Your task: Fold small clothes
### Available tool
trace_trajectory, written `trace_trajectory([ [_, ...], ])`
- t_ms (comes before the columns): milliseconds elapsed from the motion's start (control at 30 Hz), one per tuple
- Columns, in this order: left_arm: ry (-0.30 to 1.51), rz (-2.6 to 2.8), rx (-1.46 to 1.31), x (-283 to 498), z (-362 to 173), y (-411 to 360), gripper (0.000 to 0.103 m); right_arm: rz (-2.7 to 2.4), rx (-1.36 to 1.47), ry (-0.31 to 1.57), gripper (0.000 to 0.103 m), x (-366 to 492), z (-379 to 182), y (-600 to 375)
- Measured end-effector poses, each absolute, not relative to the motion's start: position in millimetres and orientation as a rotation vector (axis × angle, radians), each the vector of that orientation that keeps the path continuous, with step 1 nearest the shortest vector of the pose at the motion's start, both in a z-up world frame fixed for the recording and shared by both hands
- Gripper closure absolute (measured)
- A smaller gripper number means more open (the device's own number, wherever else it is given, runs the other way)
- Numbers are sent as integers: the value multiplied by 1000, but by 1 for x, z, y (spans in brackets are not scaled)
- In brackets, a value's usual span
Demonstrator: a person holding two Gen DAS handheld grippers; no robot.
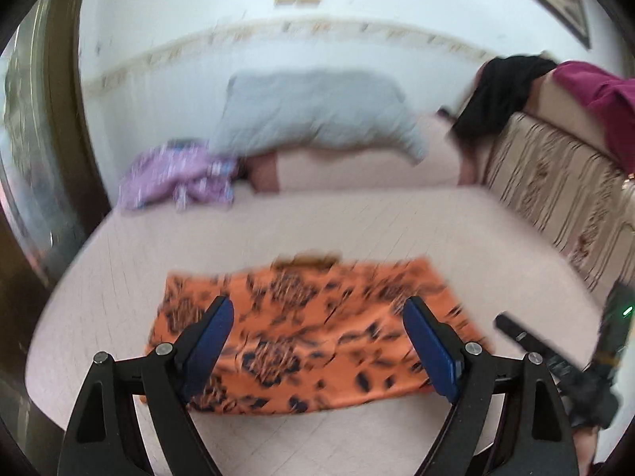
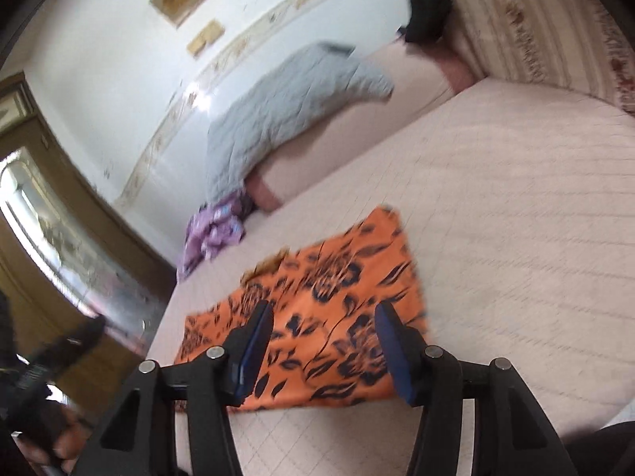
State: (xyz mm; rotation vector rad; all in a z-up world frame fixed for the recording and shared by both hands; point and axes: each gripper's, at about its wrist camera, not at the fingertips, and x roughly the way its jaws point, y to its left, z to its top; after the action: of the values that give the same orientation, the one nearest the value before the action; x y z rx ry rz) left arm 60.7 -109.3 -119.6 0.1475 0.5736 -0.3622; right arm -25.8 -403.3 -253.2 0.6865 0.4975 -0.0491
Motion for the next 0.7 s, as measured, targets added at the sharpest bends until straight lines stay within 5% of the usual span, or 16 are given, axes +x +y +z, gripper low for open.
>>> trace_trajectory([
  [167, 420, -462, 98, 12, -48, -134, 15, -114, 718, 418, 43, -52, -245, -434],
  [333, 331, -557, 54, -18, -23, -144, 5, -124, 788, 386, 42, -68, -245, -455],
  [700, 656, -164, 261, 96, -167, -108, 5, 7, 863, 443, 36, -61, -255, -448],
])
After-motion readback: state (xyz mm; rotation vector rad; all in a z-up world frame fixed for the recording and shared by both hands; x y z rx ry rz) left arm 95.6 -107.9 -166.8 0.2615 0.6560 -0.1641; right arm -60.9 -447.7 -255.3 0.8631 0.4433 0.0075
